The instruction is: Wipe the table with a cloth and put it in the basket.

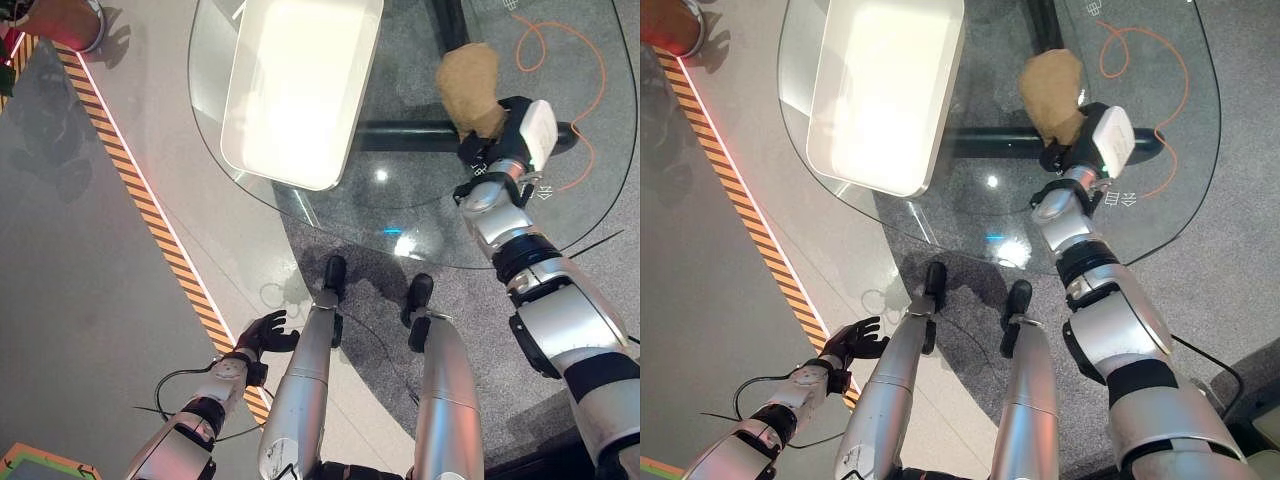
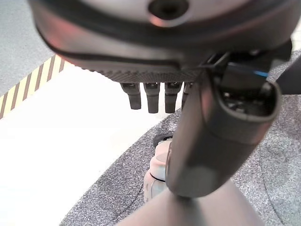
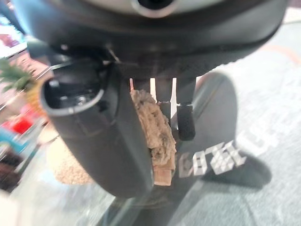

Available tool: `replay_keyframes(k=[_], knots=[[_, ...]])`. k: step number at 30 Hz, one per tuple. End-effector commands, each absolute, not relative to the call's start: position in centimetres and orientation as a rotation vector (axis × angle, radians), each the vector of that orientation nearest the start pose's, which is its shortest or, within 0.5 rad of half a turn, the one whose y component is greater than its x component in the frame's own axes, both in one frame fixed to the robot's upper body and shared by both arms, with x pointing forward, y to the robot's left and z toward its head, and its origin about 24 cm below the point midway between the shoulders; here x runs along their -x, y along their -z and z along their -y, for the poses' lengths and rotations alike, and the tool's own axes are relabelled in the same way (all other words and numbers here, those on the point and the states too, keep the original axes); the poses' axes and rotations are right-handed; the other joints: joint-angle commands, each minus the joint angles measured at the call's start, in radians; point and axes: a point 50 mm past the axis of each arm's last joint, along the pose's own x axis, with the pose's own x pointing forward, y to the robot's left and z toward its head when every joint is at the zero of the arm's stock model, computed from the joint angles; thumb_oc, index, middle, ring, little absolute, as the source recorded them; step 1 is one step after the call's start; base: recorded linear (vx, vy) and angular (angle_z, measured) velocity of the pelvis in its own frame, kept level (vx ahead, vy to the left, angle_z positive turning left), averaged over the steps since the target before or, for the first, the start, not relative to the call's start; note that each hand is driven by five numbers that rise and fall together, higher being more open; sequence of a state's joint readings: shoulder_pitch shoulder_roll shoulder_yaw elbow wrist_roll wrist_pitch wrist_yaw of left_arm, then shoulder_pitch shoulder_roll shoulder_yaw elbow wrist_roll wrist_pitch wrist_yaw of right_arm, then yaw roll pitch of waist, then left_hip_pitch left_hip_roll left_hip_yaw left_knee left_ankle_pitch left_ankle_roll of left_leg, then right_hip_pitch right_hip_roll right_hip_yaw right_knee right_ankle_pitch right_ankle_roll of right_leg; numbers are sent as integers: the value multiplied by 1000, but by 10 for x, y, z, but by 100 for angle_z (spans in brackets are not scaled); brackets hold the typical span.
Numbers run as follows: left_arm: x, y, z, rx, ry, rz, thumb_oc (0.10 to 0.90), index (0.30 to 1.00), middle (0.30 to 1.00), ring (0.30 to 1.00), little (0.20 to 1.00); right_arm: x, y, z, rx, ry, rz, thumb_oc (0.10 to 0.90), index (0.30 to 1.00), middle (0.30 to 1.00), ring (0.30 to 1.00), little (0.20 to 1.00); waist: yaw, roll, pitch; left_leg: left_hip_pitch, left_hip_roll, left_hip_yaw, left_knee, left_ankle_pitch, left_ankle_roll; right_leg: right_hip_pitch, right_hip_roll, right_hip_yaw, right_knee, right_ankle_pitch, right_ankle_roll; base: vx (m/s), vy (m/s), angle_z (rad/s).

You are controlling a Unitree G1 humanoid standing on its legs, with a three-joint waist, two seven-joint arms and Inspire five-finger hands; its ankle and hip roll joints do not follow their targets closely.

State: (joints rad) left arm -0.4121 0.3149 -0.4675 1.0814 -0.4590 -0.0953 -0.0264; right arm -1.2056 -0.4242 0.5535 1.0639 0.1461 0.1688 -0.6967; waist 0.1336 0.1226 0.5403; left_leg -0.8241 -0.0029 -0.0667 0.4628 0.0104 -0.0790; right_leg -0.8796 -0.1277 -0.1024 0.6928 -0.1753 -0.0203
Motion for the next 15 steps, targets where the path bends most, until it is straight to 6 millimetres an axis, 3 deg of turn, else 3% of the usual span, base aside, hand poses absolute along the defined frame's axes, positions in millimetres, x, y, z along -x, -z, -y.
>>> replay_keyframes(k=[1,5,15], knots=[[-234,104,-181,-147,135,-763,800,900,900,900,900,-416,-238,140,794,427,382,100,300,300,300,200,8,37,-20,40,-48,63,23,-59,86,50,6,-28,-81,57,11,-22,11,4],[-235,104,-178,-146,137,-763,800,900,900,900,900,-416,-228,128,824,366,368,100,300,300,300,200,6,38,-20,41,-49,65,19,-56,86,50,5,-29,-85,60,11,-6,4,1],[-241,101,-171,-142,142,-748,800,900,900,900,900,-410,-180,97,923,149,270,100,300,300,300,200,4,33,-20,39,-47,71,2,-44,88,49,3,-37,-101,70,12,0,0,0]])
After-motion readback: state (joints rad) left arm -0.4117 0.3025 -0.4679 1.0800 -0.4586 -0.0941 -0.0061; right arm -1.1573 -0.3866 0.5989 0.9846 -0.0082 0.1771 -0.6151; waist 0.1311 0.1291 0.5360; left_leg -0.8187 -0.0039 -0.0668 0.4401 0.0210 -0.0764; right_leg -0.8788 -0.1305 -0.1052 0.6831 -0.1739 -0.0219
